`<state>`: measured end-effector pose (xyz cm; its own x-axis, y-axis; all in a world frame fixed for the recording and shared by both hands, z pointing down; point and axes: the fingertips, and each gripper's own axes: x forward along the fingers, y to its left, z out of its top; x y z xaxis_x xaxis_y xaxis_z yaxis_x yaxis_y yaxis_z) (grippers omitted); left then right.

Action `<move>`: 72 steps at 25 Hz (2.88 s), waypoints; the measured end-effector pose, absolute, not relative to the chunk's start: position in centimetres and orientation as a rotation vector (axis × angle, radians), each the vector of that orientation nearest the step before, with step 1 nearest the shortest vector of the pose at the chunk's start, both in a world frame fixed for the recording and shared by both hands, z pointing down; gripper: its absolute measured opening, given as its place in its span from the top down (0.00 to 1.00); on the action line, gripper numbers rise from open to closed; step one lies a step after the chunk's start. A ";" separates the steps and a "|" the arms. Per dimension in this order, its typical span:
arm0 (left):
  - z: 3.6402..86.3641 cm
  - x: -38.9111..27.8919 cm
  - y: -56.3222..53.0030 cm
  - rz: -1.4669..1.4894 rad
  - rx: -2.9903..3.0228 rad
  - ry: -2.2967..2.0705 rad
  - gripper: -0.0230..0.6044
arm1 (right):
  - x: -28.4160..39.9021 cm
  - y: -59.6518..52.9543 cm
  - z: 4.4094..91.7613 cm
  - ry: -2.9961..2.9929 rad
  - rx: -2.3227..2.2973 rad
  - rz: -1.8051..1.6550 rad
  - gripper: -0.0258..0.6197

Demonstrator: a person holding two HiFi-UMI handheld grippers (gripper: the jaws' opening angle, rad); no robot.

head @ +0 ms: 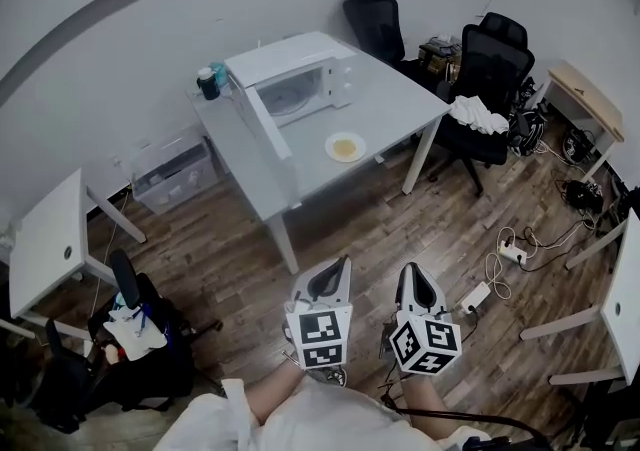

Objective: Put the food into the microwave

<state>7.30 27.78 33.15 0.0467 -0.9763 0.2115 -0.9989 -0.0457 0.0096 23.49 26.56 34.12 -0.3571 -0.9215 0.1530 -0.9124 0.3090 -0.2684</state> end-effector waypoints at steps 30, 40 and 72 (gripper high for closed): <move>36.3 8.3 5.2 0.192 2.009 -2.110 0.50 | 24.2 3.4 35.4 2.681 -1.644 -0.419 0.93; 37.2 7.4 -3.9 0.234 1.935 -2.152 0.51 | 22.7 -6.9 35.6 2.752 -1.578 -0.408 0.93; 38.2 -0.3 -13.4 0.153 1.499 -2.406 0.51 | 11.4 -22.2 35.6 3.052 -1.035 -0.429 0.93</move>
